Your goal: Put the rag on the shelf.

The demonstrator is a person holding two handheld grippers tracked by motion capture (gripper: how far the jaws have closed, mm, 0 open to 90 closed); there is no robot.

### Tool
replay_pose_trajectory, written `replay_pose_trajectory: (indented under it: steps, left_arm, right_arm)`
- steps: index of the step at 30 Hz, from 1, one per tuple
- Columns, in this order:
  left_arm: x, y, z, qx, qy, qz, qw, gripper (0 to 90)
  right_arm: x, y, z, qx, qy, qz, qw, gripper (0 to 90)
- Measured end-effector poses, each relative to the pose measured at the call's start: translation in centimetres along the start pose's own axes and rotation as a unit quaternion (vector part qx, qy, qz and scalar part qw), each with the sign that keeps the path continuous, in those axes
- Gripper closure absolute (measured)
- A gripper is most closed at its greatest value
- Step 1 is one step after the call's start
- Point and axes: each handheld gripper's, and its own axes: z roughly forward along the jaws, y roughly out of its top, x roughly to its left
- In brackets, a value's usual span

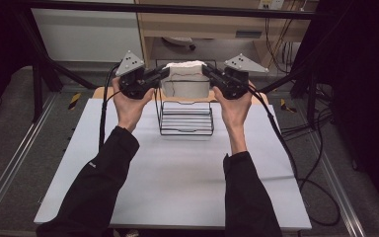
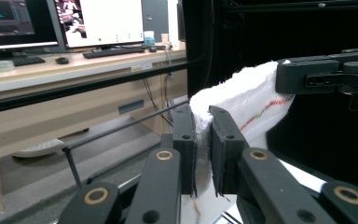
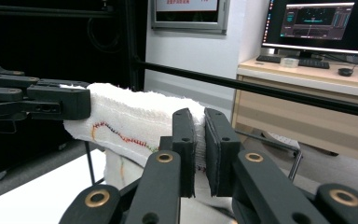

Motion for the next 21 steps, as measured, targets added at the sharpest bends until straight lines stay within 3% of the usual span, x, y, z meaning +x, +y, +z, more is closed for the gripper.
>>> replay_pose_trajectory:
  steps: [7, 21]
  left_arm:
    - [-0.8, -0.7, -0.4, 0.011, -0.003, 0.009, 0.9999, 80.8]
    - [-1.4, -1.7, -1.1, 0.034, -0.003, -0.002, 0.9994, 76.7]
  right_arm:
    - [0.1, -0.9, -0.9, 0.007, 0.013, 0.002, 0.9999, 83.4]
    - [0.3, -2.6, -1.6, 0.022, 0.03, -0.007, 0.9993, 83.3]
